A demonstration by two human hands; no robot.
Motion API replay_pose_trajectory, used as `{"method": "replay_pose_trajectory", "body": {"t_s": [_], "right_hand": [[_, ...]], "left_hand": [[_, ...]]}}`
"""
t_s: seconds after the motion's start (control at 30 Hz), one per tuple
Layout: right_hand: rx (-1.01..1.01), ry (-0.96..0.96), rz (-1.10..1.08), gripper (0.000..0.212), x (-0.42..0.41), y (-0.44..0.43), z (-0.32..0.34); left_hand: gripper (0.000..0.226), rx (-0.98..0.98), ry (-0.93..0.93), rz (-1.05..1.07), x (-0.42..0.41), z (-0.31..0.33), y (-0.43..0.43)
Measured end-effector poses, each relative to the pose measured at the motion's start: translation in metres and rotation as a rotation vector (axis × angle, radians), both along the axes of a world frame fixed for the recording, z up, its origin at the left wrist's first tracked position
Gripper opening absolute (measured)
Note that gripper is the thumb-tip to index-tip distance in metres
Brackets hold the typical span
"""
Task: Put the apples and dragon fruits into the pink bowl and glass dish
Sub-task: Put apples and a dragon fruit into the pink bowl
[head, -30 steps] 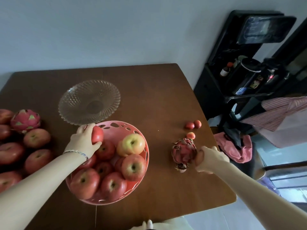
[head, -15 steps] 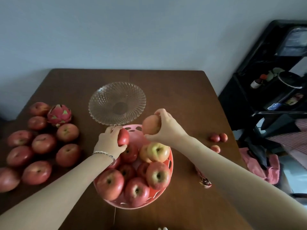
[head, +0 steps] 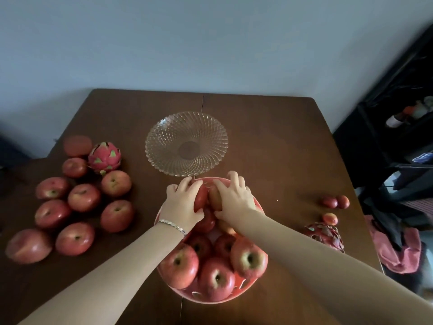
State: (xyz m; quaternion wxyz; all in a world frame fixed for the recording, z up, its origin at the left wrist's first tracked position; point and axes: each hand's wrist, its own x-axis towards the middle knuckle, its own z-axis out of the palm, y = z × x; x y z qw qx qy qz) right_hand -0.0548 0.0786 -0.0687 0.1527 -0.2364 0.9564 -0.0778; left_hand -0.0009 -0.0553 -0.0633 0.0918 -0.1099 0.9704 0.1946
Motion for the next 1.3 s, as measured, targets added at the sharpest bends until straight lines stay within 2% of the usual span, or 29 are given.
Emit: {"method": "replay_pose_trajectory", "body": {"t_s": [0.13,0.27,0.33,0.47,0.6,0.7,0.77,0.83,0.9,0.97,1.1,1.2,1.3], "right_hand": [[-0.037,-0.037,-0.055,0.091,0.0,0.001,0.0],[-0.137,-0.148,-0.09,0.09,0.001,0.01,0.007],[-0.187,-0.197,-0.13,0.084,0.004,0.017,0.011],[-0.313,-0.245,-0.203,0.067,0.013,0.045,0.024],[-0.38,-0.113,-0.256,0.046,0.023,0.1,0.038],[-0.226,-0.088,-0.353,0.051,0.028,0.15,0.036],[0.003,-0.182,-0.384,0.074,0.035,0.179,0.028],[0.229,-0.233,-0.31,0.099,0.044,0.197,0.014],[0.343,-0.189,-0.239,0.109,0.055,0.204,-0.001],[0.344,-0.12,-0.241,0.106,0.061,0.203,-0.013],[0.235,-0.126,-0.355,0.089,0.063,0.196,-0.023],[0.141,-0.128,-0.483,0.071,0.066,0.195,-0.029],[0.097,-0.122,-0.562,0.066,0.066,0.195,-0.032]], "left_hand": [[0.072,-0.019,-0.035,-0.063,-0.001,0.0,-0.002],[0.07,-0.032,-0.062,-0.12,0.0,0.0,-0.003],[0.065,-0.023,-0.039,-0.088,-0.001,0.0,0.0],[0.062,-0.168,-0.077,-0.063,-0.003,0.003,0.012],[0.058,-0.246,-0.133,-0.087,-0.007,0.01,0.02],[0.058,-0.245,-0.136,-0.078,-0.008,0.011,0.019],[0.059,-0.231,-0.146,-0.069,-0.008,0.011,0.02],[0.061,-0.225,-0.156,-0.064,-0.006,0.013,0.022],[0.062,-0.246,-0.096,-0.116,-0.001,0.018,0.031],[0.062,-0.233,0.05,-0.217,0.006,0.024,0.042],[0.05,-0.023,0.241,-0.343,0.027,0.041,0.065],[0.048,0.06,0.286,-0.382,0.04,0.047,0.074],[0.047,0.081,0.281,-0.385,0.048,0.049,0.076]]}}
